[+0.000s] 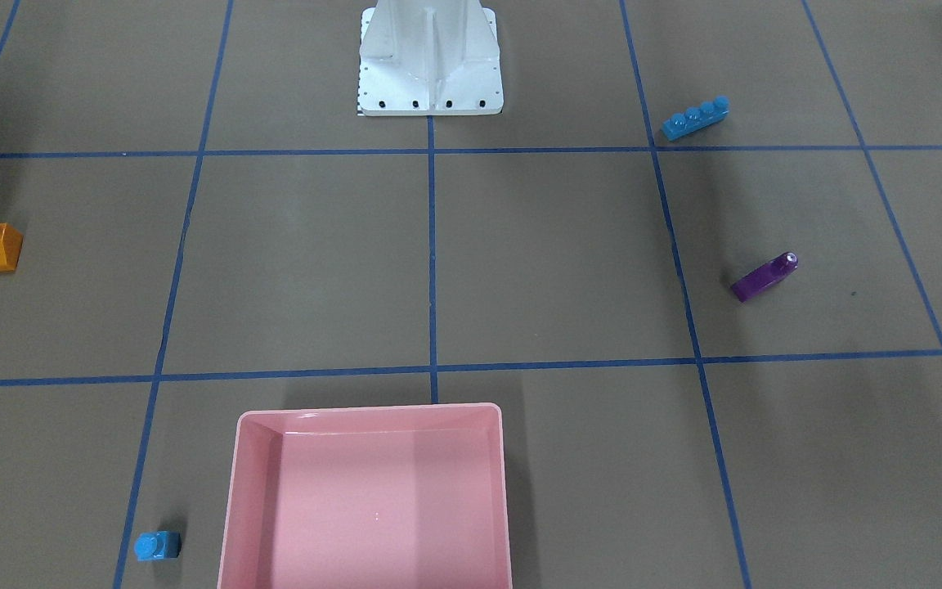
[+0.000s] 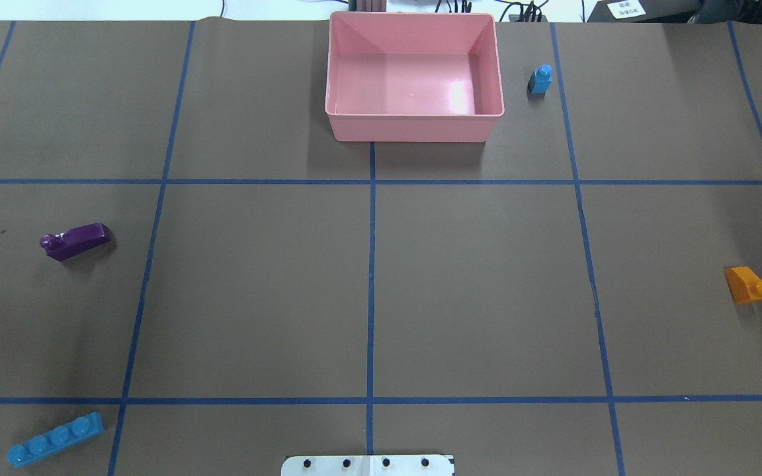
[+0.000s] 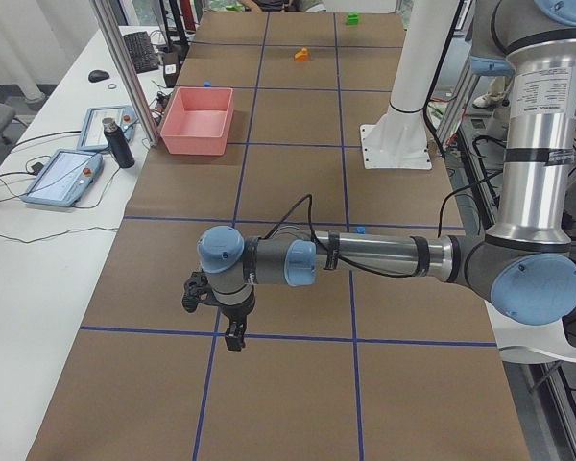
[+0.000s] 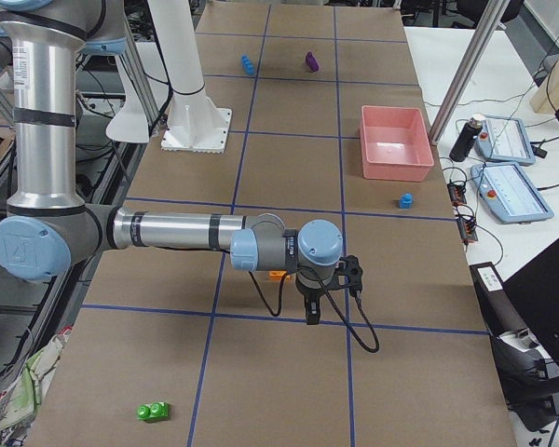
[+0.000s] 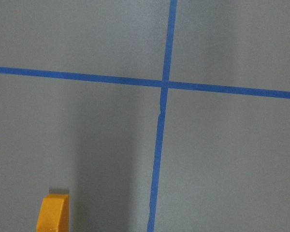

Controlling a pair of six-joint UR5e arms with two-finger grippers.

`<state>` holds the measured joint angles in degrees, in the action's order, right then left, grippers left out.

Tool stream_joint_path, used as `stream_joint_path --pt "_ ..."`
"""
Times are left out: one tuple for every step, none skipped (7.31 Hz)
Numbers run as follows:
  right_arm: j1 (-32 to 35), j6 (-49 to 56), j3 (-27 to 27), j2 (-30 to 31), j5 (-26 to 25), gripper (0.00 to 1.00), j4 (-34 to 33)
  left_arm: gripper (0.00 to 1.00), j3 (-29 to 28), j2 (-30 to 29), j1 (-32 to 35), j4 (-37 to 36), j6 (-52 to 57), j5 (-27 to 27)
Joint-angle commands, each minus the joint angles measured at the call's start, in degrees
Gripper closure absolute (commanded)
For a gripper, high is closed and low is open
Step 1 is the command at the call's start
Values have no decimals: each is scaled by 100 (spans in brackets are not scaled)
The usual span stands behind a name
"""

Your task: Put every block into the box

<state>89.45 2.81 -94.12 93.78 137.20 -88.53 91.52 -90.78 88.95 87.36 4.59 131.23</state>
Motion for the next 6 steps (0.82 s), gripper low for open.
stream_joint_path --pt "2 0 -18 9 0 0 37 0 15 -18 0 0 -11 -1" --pt "2 0 -53 0 0 0 63 0 111 -62 0 -26 -11 69" --pt "-7 -78 -63 -69 0 0 81 0 233 -115 0 -17 7 113" --pt "-33 -88 -132 -105 -17 0 116 0 174 -281 -52 9 -11 53" --pt "-216 -123 -359 -97 -18 0 282 0 208 -517 -366 261 -11 35" --pt "-314 -280 -388 -105 17 0 283 0 52 -511 -413 377 -80 104"
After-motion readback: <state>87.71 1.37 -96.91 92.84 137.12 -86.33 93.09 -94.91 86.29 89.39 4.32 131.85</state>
